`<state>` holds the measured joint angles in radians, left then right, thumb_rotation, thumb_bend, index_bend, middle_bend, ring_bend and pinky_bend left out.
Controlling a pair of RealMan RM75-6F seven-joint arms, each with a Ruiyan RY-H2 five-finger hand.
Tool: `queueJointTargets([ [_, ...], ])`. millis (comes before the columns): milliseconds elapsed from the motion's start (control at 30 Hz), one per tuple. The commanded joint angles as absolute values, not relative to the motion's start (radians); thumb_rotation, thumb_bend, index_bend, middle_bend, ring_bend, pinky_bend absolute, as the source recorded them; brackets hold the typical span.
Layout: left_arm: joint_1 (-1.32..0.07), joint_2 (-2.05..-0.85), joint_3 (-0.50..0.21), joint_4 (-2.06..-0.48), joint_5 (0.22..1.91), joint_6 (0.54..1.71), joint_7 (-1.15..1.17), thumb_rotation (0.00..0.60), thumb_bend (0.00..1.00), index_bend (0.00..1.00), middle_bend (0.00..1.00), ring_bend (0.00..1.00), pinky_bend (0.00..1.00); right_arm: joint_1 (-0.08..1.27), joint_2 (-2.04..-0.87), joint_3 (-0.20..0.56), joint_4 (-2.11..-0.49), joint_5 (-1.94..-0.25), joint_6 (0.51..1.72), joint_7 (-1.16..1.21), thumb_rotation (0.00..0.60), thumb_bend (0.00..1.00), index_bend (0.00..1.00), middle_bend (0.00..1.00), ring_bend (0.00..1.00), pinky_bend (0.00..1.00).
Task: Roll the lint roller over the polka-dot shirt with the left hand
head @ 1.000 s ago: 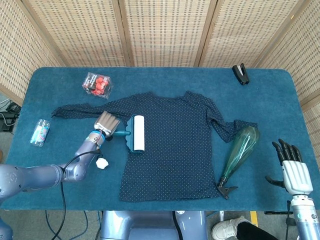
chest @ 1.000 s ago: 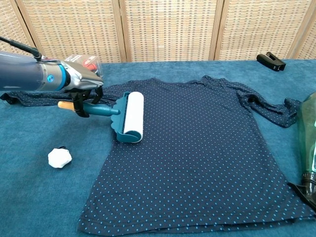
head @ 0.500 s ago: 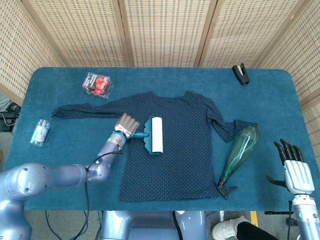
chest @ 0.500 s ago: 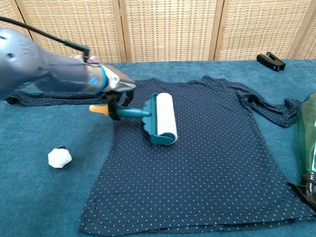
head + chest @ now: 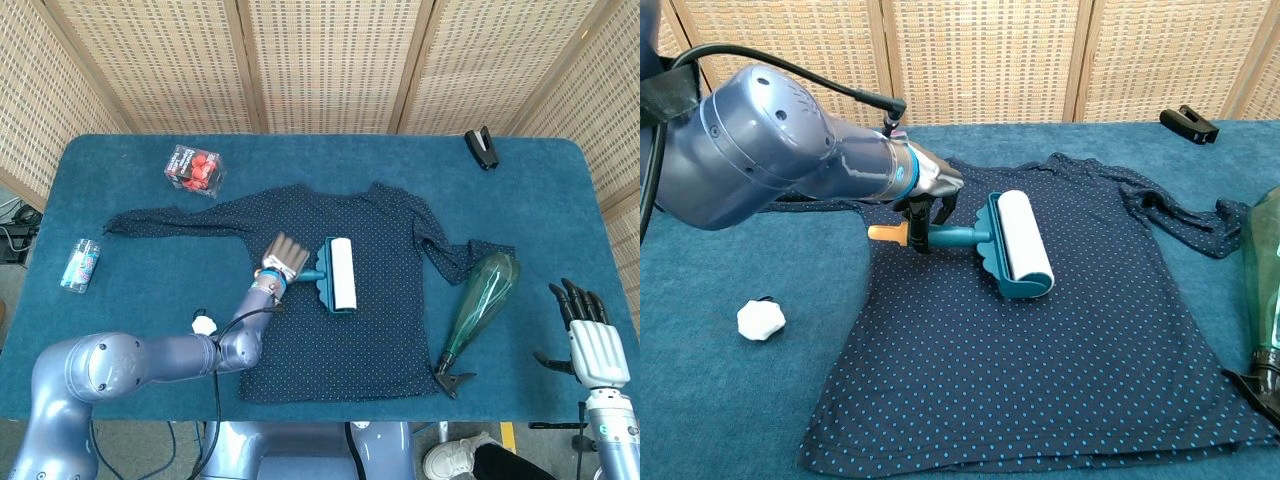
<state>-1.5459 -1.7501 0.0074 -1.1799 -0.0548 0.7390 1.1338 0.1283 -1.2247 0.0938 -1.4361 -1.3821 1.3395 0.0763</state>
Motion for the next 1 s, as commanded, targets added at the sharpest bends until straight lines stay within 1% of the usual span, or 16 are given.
queueJointTargets([
  [33,-1.536,-1.737,0.013,-1.197,-0.042,0.748,1.133,0.6,0.44,0.89,0.87,0.74,0.67,0.128,-1.225,0.093,-1.437,-1.384,1.341,0.074,0.6,0.09,0.0,0.0,0.0,0.0],
  [267,-1.483,-1.672,0.05,-1.265,0.004,0.767,1.105,0.6,0.44,0.89,0.87,0.74,0.67,0.127,-1.224,0.089,-1.447,-1.392,1.347,0.062,0.6,0.09,0.0,0.0,0.0,0.0],
  [433,-1.409,-1.6,0.101,-1.314,0.065,0.783,1.054,0.6,0.44,0.89,0.87,0.74,0.67,0.126,-1.223,0.081,-1.464,-1.408,1.356,0.046,0.6,0.09,0.0,0.0,0.0,0.0],
  [633,-1.325,-1.532,0.143,-1.337,0.157,0.784,0.982,0.6,0.44,0.89,0.87,0.74,0.67,0.124,-1.223,0.072,-1.483,-1.425,1.366,0.027,0.6,0.09,0.0,0.0,0.0,0.0],
  [900,-1.245,-1.457,0.162,-1.374,0.268,0.79,0.896,0.6,0.44,0.89,0.87,0.73,0.65,0.123,-1.228,0.061,-1.497,-1.445,1.375,0.004,0.6,0.09,0.0,0.0,0.0,0.0],
  [1000,-1.221,-1.444,0.169,-1.377,0.311,0.806,0.881,0.6,0.43,0.88,0.83,0.72,0.62,0.122,-1.229,0.058,-1.503,-1.451,1.381,-0.003,0.6,0.09,0.0,0.0,0.0,0.0],
])
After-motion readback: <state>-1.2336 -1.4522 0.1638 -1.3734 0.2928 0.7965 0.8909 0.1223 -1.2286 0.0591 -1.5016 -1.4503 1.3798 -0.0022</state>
